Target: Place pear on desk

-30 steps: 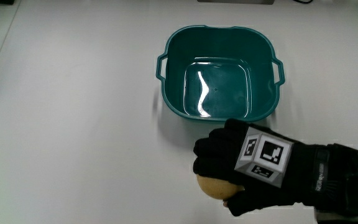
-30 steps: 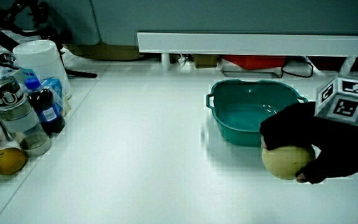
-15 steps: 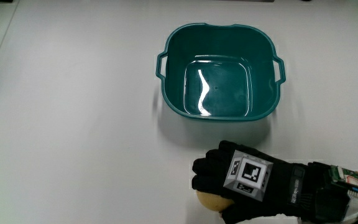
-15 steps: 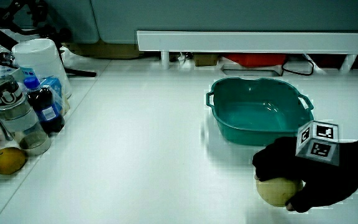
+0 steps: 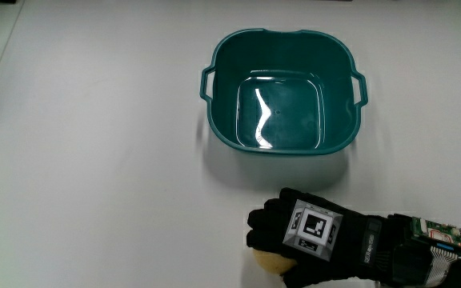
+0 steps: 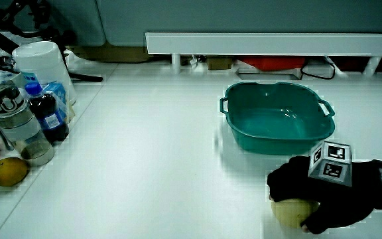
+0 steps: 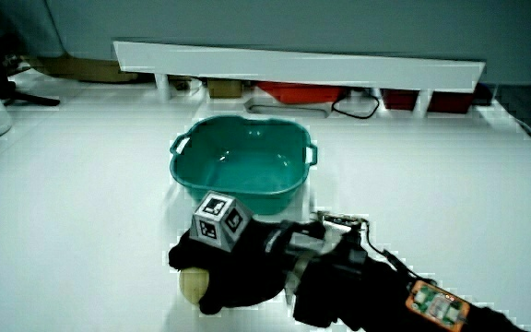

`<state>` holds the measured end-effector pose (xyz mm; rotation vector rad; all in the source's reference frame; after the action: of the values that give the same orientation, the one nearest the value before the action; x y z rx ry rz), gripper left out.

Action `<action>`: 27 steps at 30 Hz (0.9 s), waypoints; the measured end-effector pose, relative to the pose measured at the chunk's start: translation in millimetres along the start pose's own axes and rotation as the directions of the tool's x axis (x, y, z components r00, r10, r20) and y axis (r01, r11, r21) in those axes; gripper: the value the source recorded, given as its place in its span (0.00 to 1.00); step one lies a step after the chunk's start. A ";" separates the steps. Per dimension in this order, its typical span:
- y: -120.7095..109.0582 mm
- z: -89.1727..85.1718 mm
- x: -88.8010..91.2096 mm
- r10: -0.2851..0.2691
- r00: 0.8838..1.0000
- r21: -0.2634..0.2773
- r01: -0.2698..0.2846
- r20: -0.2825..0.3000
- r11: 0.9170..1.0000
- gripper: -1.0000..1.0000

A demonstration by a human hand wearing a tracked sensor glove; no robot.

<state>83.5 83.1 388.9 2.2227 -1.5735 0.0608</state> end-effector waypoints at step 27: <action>7.0 -8.9 -7.9 -0.004 0.999 0.129 0.008 -0.034 0.992 0.36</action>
<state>76.0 91.4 397.1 2.3110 -1.5858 0.2031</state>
